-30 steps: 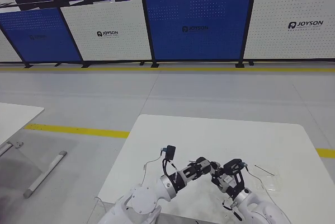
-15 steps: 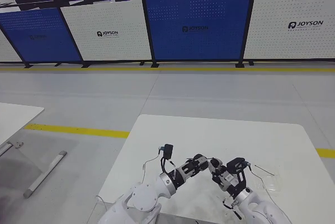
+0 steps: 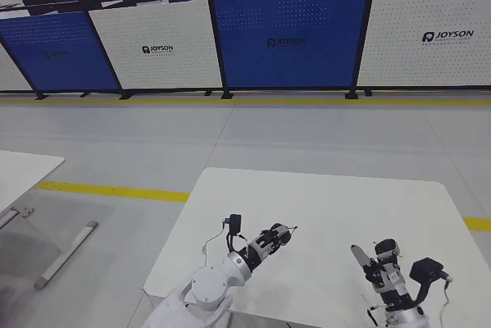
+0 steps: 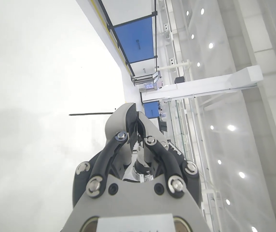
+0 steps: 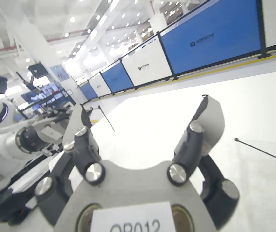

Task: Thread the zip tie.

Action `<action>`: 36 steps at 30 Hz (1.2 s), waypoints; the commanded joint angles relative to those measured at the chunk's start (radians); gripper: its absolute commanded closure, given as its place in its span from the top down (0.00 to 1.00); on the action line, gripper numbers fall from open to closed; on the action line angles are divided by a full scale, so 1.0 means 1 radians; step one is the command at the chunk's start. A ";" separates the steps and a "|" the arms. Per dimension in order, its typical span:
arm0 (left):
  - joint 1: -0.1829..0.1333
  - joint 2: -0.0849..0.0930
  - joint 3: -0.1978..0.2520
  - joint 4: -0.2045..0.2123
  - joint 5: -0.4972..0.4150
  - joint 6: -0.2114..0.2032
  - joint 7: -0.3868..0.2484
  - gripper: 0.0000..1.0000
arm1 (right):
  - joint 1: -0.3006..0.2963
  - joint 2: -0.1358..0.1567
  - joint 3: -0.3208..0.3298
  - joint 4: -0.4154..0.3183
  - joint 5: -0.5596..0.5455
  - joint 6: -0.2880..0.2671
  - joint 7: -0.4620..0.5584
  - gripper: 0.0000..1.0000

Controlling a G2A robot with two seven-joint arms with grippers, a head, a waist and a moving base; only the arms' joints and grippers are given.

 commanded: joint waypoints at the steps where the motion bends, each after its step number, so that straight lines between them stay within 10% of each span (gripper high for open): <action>1: 0.006 0.000 -0.008 0.016 -0.011 -0.010 0.003 0.00 | -0.042 0.012 0.029 -0.022 0.025 0.000 -0.052 1.00; 16: 0.009 -0.001 -0.009 0.028 -0.022 -0.018 0.008 0.00 | -0.073 0.022 0.046 -0.046 0.082 0.005 -0.083 1.00; 30: -0.011 -0.033 0.000 0.078 0.046 -0.025 0.438 0.00 | -0.084 0.014 0.195 -0.010 0.477 0.077 0.061 1.00; 36: -0.011 -0.033 0.000 0.078 0.046 -0.025 0.438 0.00 | -0.085 0.012 0.201 -0.011 0.516 0.088 0.060 1.00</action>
